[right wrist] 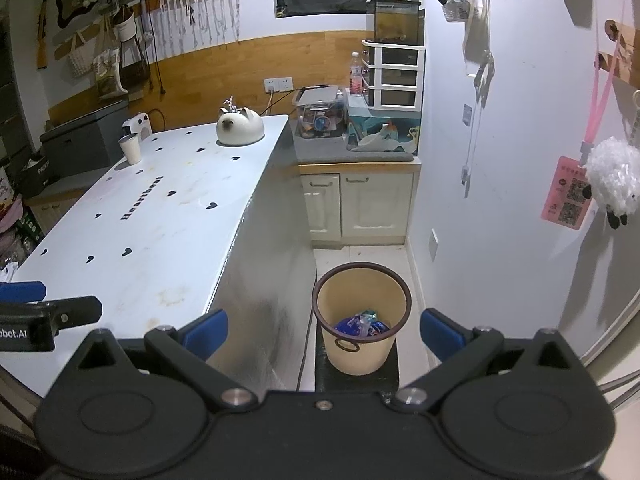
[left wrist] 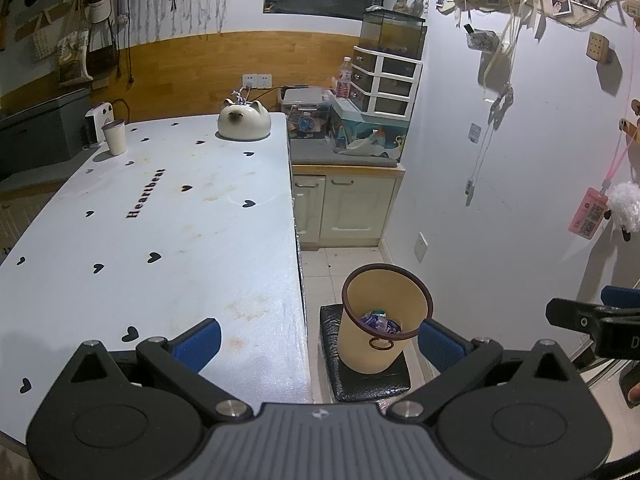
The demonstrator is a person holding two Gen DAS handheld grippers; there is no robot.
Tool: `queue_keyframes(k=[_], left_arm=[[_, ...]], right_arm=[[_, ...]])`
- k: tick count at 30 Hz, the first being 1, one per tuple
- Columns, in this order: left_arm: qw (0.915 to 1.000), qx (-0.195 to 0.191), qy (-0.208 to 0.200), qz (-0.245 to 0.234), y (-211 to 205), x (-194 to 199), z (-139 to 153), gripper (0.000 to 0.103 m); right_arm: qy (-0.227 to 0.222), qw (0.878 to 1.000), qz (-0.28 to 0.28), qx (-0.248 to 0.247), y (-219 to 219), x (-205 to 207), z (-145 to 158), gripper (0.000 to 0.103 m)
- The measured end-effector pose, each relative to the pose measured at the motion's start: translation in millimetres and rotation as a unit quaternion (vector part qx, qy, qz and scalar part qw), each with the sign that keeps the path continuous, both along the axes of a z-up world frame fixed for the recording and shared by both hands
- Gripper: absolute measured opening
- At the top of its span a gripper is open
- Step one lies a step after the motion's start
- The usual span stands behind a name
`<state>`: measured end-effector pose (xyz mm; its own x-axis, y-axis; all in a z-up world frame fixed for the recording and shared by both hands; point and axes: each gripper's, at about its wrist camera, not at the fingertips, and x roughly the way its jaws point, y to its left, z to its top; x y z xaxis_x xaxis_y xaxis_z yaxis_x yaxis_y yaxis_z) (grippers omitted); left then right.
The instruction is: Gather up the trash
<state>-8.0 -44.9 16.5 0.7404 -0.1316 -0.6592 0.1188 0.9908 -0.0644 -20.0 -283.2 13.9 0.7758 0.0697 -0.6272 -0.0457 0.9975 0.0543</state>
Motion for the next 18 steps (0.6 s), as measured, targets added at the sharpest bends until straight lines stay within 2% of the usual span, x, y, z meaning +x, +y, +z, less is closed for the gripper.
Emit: queue_keyframes(k=[18], left_arm=[[1.0, 0.0, 0.0, 0.0, -0.2, 0.2, 0.0, 0.103]], right_arm=[[-0.001, 1.0, -0.003, -0.001, -0.1, 0.0, 0.4, 0.103]])
